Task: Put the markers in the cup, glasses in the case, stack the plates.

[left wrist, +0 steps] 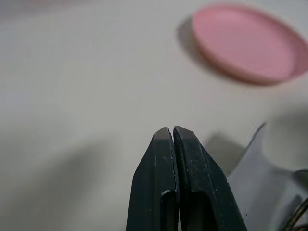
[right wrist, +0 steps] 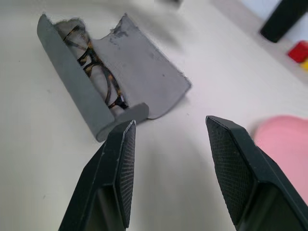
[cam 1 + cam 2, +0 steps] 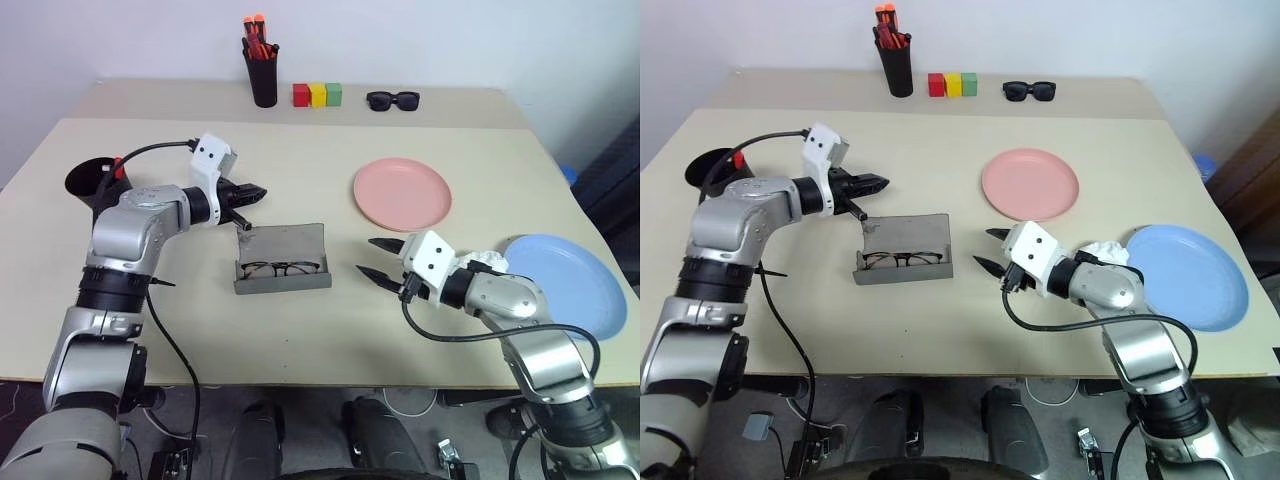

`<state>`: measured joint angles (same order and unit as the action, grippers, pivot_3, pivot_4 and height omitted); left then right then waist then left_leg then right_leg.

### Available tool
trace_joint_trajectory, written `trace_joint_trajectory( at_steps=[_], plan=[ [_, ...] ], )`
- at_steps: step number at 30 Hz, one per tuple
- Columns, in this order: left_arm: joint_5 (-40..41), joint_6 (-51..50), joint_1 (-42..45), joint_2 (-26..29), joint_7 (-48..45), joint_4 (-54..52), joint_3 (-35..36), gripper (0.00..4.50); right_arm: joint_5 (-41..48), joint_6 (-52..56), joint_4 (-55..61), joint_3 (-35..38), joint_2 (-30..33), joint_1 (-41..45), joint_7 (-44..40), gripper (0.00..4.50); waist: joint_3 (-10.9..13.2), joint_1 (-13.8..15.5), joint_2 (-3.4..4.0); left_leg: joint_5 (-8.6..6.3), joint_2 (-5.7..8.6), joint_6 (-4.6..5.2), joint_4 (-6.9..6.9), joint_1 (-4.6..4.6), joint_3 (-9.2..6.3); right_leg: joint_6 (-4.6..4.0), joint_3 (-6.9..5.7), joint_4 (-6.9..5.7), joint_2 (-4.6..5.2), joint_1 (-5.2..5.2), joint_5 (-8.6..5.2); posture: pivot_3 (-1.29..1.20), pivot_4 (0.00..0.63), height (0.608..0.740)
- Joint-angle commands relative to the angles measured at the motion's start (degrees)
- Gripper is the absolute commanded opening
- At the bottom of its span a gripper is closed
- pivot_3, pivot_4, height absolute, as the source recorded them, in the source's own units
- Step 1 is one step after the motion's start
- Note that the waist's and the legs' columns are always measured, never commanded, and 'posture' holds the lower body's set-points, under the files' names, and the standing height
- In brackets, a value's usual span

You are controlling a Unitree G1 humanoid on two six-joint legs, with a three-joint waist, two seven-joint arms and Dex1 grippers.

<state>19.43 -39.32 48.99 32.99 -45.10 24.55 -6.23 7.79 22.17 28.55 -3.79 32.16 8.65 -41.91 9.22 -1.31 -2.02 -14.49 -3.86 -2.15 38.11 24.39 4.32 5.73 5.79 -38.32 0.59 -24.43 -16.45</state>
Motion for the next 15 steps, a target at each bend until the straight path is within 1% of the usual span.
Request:
trace_joint_trajectory(
  at_steps=[1, 4, 7, 11, 15],
  plan=[
    [-4.41, 4.36, 4.56, -0.45, -4.61, 10.03, -2.45, 0.04, 2.58, 1.06, 5.77, 3.18, -0.76, -2.38, 2.35, 2.31, 0.0, 0.12, 0.0, 0.0, 0.0, 0.0, -0.01, 0.01, 0.0, 0.0, 0.0, 0.0, 0.0, -0.01, 0.0, 0.0, 0.15, 0.725],
    [-7.69, 7.62, 7.76, -2.03, -8.17, 17.96, -4.62, 0.04, 3.44, 1.79, 7.49, 4.27, -0.74, -5.36, 3.55, 2.31, 0.01, 0.53, -0.01, 0.0, 0.0, 0.0, 0.0, 0.04, 0.0, 0.0, 0.0, 0.01, 0.01, -0.01, 0.0, 0.0, 0.15, 0.725],
    [-9.51, 9.58, 9.59, -3.04, -12.06, 22.01, -5.33, 0.04, 2.42, 1.58, 7.83, 4.02, -0.4, -6.4, 4.9, 2.31, 0.01, 0.63, -0.04, 0.0, 0.03, 0.0, 0.04, 0.08, 0.01, -0.01, 0.0, 0.03, 0.05, 0.0, -0.01, 0.0, 0.15, 0.725],
    [-10.78, 11.76, 8.11, -2.07, -18.29, 20.09, -6.27, 0.04, 2.7, 2.21, 7.95, 4.05, -0.7, -5.85, 6.43, 2.31, 0.01, 0.52, -0.04, 0.0, 0.03, 0.0, 0.06, 0.1, 0.0, -0.01, 0.01, 0.03, 0.05, 0.01, -0.01, 0.0, 0.15, 0.725],
    [-9.91, 12.51, 4.49, 0.16, -23.42, 14.28, -5.43, 0.04, 3.07, 2.34, 7.75, 4.09, -0.29, -5.6, 6.78, 2.31, 0.01, 0.23, -0.03, 0.0, 0.01, 0.0, 0.04, 0.08, -0.01, -0.01, 0.01, 0.02, 0.04, 0.0, -0.01, 0.0, 0.15, 0.725]
  ],
)
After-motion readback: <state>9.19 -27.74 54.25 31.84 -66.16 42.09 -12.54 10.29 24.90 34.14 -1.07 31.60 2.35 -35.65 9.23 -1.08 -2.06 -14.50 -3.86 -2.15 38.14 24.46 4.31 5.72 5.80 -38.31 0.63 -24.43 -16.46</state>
